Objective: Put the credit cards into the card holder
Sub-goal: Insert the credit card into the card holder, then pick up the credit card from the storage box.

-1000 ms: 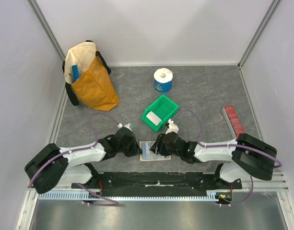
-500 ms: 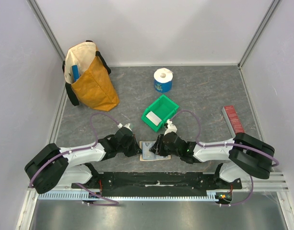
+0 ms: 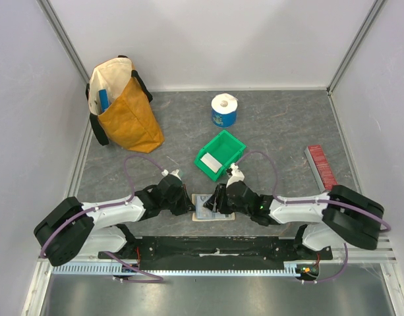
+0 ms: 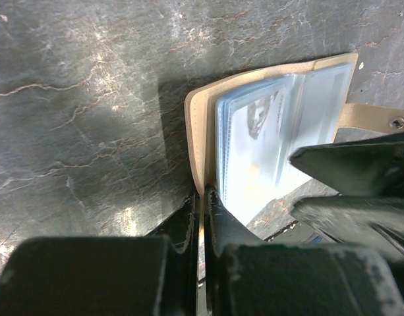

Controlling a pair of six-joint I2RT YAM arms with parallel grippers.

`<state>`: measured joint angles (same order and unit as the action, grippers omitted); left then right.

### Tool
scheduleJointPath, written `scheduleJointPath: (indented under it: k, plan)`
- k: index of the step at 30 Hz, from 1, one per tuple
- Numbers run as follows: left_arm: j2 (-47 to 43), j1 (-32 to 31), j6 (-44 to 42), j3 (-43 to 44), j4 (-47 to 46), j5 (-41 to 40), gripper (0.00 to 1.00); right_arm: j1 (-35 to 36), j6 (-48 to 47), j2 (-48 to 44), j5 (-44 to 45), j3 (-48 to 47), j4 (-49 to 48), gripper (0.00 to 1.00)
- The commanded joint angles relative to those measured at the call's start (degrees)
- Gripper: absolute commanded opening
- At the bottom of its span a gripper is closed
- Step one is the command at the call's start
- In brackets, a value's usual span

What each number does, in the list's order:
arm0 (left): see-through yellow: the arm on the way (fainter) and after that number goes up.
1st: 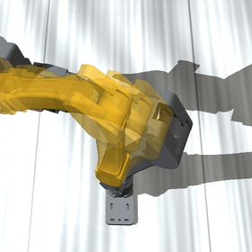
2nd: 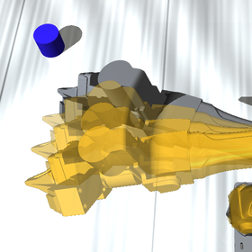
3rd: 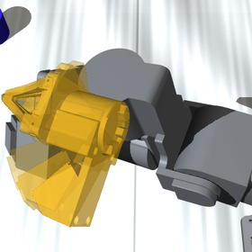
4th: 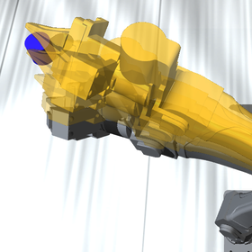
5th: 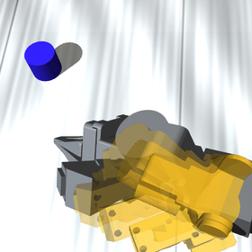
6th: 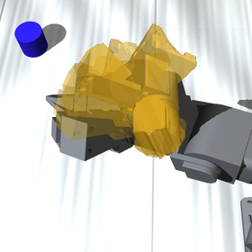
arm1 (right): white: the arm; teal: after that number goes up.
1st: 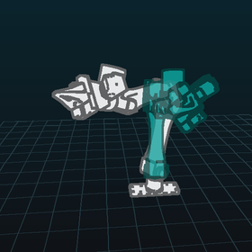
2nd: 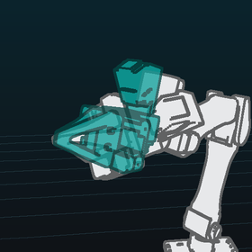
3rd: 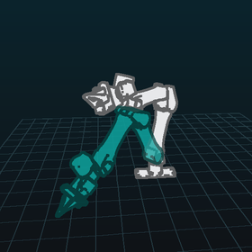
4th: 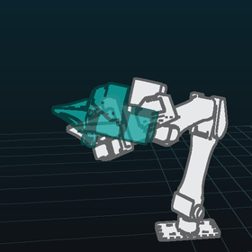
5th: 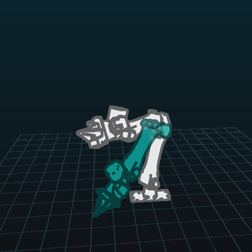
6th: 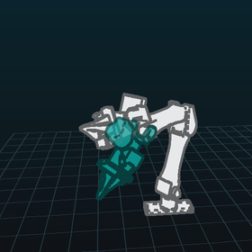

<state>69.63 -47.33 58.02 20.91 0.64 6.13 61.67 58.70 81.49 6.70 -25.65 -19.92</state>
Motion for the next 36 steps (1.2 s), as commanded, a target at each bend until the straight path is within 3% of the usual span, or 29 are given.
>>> scheduleJointPath:
  k: [1,10,15,19,23,36]
  plan:
    - [-0.3,0.0,0.3,-0.7,1.8,-0.7,0.02,0.4,-4.5,-8.1,4.8,-0.7,4.6,0.55]
    - [-2.3,0.0,0.3,-0.3,3.0,-0.9,0.02,-1.5,-19.5,-17.4,9.7,-10.2,22.3,0.75]
    - [-2.5,0.0,0.0,0.4,3.6,-0.9,0.02,-8.7,-24.8,-17.8,4.4,-15.9,25.6,0.8]
    - [-2.5,0.0,0.0,0.6,3.7,-0.9,0.02,-16.9,-28.1,-12.6,-5.1,-20.2,25.7,0.8]
    - [-2.9,0.0,0.3,0.5,3.7,-1.1,0.02,-19.7,-33.5,-5.6,-11.9,-26.8,26.9,0.8]
    - [-3.8,0.0,-0.4,0.6,4.9,-1.7,0.02,-25.2,-41.0,14.6,-20.2,-41.9,29.4,0.84]
